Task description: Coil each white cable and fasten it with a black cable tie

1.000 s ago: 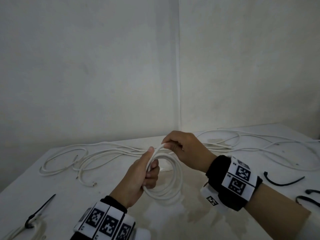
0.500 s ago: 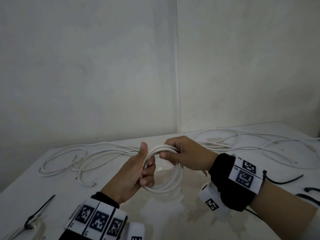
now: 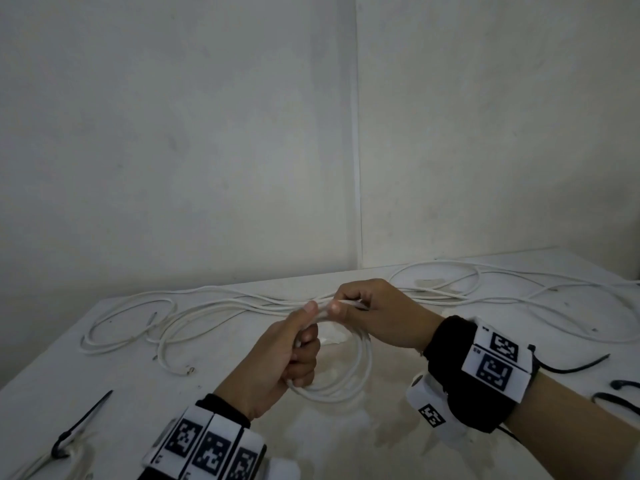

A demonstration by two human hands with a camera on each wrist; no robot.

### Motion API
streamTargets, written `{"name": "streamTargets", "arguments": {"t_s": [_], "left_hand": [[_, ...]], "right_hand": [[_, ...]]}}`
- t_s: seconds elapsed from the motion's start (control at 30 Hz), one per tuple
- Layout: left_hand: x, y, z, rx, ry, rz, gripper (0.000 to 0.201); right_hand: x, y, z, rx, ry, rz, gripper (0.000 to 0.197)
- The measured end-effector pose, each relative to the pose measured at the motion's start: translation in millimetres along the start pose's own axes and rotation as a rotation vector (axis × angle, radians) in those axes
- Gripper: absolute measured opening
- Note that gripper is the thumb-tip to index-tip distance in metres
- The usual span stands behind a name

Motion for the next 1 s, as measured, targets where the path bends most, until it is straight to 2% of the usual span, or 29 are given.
{"name": "streamTargets", "arguments": {"t_s": [0.1, 0.2, 0.33, 0.6, 0.73, 0.83, 0.87, 1.0], "left_hand": [[-2.7, -3.3, -7.8, 0.035, 0.05, -0.026, 0.043], [-1.8, -6.4, -10.1, 0.007, 0.064, -0.021, 0.045], [-0.6, -6.5, -5.8, -0.011, 0.049, -0.028, 0.044], [-2.2, -7.8, -0.3, -0.022, 0.031, -0.048, 0.042], [-0.7, -4.0, -0.5, -0.084, -0.017, 0.02, 0.042], [-0.1, -1.6, -1.5, -0.158, -0.047, 0.066, 0.041], [0.4, -0.7, -1.1, -0.175, -0.058, 0.076, 0.04], [0.8, 4.1, 1.8, -0.19, -0.083, 0.086, 0.039]], "right_hand": [[1.6, 7.5, -1.9, -0.105, 0.042, 0.071, 0.017], [5.5, 10.3, -3.2, -0.236, 0.109, 0.149, 0.024], [6.5, 12.1, -4.5, -0.226, 0.164, 0.258, 0.033], [9.8, 20.1, -2.8, -0.226, 0.157, 0.381, 0.032], [3.5, 16.5, -0.2, -0.133, 0.003, 0.244, 0.024], [-7.1, 2.3, -2.7, -0.069, -0.052, 0.048, 0.049], [-10.0, -2.8, -4.5, -0.049, -0.069, -0.009, 0.051], [-12.6, -9.4, -8.3, 0.117, -0.102, -0.121, 0.032]]}}
Point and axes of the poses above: each hand's wrist, its own x-axis towards the middle knuckle, its own y-axis out of the back of the hand, z = x × y, the point moved 3 cm from there along x, towards the middle knuckle, and after that the axes turned 2 degrees about -z, right-handed, at the moved point
